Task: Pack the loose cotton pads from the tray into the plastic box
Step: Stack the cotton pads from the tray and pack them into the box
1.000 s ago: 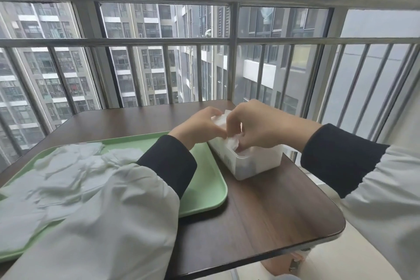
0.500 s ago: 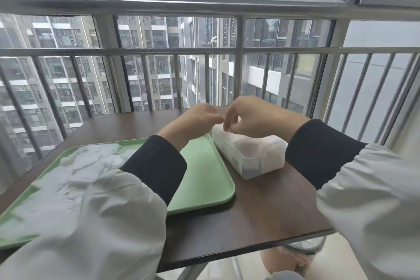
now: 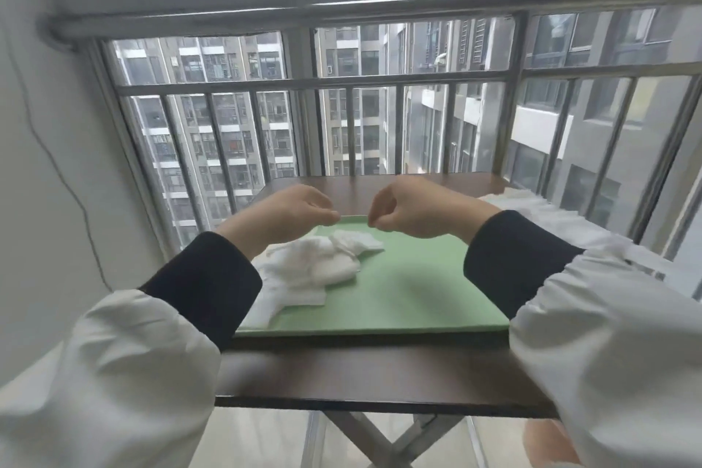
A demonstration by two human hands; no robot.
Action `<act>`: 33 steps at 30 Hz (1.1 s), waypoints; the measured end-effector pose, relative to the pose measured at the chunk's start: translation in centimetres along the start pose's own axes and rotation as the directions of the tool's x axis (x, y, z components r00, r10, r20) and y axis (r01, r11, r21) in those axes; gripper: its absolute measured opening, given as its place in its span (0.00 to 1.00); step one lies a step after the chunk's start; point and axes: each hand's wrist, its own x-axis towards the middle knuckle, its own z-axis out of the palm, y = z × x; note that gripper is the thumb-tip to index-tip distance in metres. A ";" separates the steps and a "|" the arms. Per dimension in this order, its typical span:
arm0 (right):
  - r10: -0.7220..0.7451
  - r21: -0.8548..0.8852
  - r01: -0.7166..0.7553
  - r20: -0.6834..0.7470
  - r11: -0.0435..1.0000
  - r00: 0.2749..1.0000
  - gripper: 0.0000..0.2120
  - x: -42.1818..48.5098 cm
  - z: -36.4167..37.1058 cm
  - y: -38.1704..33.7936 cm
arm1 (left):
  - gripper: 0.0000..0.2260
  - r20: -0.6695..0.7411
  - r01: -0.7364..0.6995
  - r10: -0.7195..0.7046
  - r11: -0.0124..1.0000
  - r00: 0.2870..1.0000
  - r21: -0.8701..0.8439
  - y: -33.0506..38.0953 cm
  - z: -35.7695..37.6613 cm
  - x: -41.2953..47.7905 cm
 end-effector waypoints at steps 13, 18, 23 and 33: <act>0.057 -0.054 -0.050 0.149 0.997 0.987 0.16 3.7 4.1 1.2 | 0.05 -0.264 -0.070 0.005 0.968 0.965 -0.240 -1.6 0.7 3.0; 0.010 -0.093 -0.010 -0.006 0.996 1.000 0.06 3.5 5.2 1.6 | 0.04 -0.356 -0.112 -0.028 0.923 0.934 -0.368 -1.4 1.2 3.7; 0.060 0.433 -0.035 -0.045 0.901 0.997 0.08 3.0 4.4 2.0 | 0.05 -0.392 -0.189 0.030 0.909 0.920 -0.373 -2.9 1.1 3.3; -0.120 0.839 0.077 -0.014 0.539 0.993 0.13 2.5 4.2 1.7 | 0.05 -0.407 -0.343 0.085 0.706 0.910 -0.619 -2.6 2.0 2.3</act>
